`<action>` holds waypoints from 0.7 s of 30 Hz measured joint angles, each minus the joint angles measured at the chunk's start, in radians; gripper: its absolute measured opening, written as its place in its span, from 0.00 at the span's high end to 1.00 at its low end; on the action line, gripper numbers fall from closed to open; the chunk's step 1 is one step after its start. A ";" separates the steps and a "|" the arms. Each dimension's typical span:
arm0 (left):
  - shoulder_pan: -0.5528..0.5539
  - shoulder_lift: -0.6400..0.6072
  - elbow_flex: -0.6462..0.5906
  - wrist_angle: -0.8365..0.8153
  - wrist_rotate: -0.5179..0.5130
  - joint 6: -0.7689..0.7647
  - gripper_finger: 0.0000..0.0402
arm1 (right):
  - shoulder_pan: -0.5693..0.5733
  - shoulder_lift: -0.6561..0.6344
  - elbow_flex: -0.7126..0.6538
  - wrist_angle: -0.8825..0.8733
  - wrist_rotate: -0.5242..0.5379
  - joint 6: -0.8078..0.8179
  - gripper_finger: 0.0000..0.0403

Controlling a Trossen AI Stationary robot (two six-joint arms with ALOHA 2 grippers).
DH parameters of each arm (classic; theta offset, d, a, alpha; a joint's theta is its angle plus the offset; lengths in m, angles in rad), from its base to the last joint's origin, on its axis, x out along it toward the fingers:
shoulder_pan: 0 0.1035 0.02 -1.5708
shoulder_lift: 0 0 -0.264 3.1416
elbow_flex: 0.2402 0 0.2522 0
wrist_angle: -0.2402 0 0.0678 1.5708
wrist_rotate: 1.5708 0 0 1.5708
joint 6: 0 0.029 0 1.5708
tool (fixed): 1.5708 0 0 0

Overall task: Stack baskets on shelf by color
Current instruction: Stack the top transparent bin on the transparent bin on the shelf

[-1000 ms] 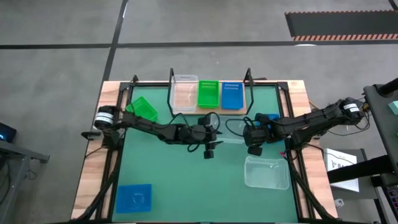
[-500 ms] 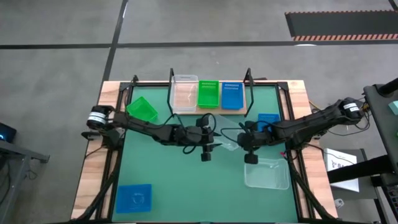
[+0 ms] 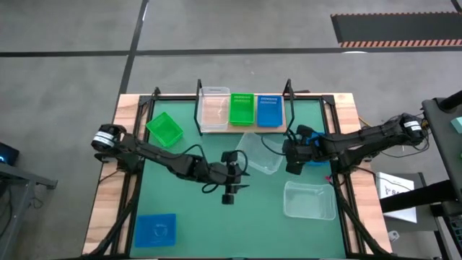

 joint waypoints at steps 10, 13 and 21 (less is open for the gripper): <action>-0.081 -0.006 0.000 -0.062 -0.001 -0.101 0.60 | -0.119 0.114 0.000 0.004 -0.052 -0.002 0.94; -0.099 -0.006 0.000 -0.062 -0.002 -0.116 0.60 | -0.126 0.140 -0.001 0.048 -0.191 -0.010 0.94; -0.113 -0.002 0.000 -0.060 -0.055 -0.154 0.60 | -0.027 0.162 -0.001 0.376 -0.558 -0.159 0.94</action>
